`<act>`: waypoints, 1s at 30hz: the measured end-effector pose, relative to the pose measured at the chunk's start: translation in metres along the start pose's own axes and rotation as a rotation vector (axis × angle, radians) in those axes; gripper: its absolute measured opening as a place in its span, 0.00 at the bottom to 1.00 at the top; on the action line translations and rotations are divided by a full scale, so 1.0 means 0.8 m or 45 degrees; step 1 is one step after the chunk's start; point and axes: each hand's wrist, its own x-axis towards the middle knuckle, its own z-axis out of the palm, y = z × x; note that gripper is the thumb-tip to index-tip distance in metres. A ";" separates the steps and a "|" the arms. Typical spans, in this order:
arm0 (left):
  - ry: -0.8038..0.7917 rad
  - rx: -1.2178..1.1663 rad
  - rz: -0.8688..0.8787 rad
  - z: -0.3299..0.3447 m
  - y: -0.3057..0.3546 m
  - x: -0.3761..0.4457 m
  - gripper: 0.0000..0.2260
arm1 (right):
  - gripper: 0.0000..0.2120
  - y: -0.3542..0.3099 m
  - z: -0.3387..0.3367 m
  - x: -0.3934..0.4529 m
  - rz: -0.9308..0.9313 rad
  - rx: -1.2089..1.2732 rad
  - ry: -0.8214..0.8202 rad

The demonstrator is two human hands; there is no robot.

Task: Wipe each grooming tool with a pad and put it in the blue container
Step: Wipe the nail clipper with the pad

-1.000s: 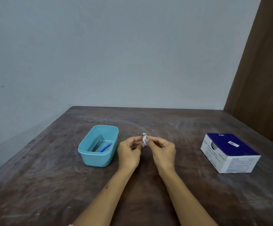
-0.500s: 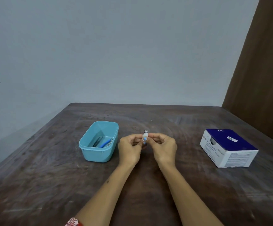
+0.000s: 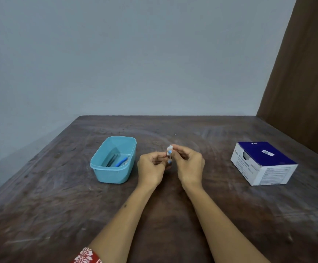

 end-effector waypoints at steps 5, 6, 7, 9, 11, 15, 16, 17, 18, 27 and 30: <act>0.004 0.034 0.007 0.000 -0.003 0.000 0.11 | 0.07 0.003 -0.002 0.003 0.112 0.056 -0.027; 0.015 0.029 0.010 0.000 -0.003 0.000 0.11 | 0.07 0.002 -0.002 0.002 0.091 0.033 -0.033; 0.027 0.023 0.010 0.000 -0.004 0.000 0.11 | 0.07 0.002 -0.002 0.001 0.051 -0.003 -0.034; 0.044 0.015 0.006 0.000 -0.004 0.000 0.12 | 0.07 0.000 -0.001 -0.001 -0.026 -0.087 -0.008; 0.045 0.002 0.003 0.000 -0.003 0.000 0.12 | 0.07 0.001 0.000 -0.002 -0.068 -0.141 0.011; 0.010 -0.016 0.004 -0.001 0.000 -0.001 0.12 | 0.08 0.001 0.001 -0.001 -0.100 -0.127 -0.018; 0.007 -0.019 0.005 -0.001 0.000 -0.001 0.12 | 0.08 0.001 0.000 0.000 -0.085 -0.106 -0.026; 0.003 -0.024 0.003 -0.002 0.000 -0.002 0.12 | 0.08 0.001 0.000 0.001 -0.052 -0.067 -0.034; -0.003 -0.026 0.002 -0.002 0.000 -0.002 0.11 | 0.08 0.002 0.000 0.002 -0.010 -0.018 -0.042; 0.066 0.062 0.072 -0.001 -0.002 -0.004 0.13 | 0.07 0.004 0.002 -0.001 -0.006 -0.039 -0.011; 0.077 -0.078 0.050 -0.002 -0.001 -0.003 0.12 | 0.08 0.007 0.002 -0.001 0.038 -0.059 -0.078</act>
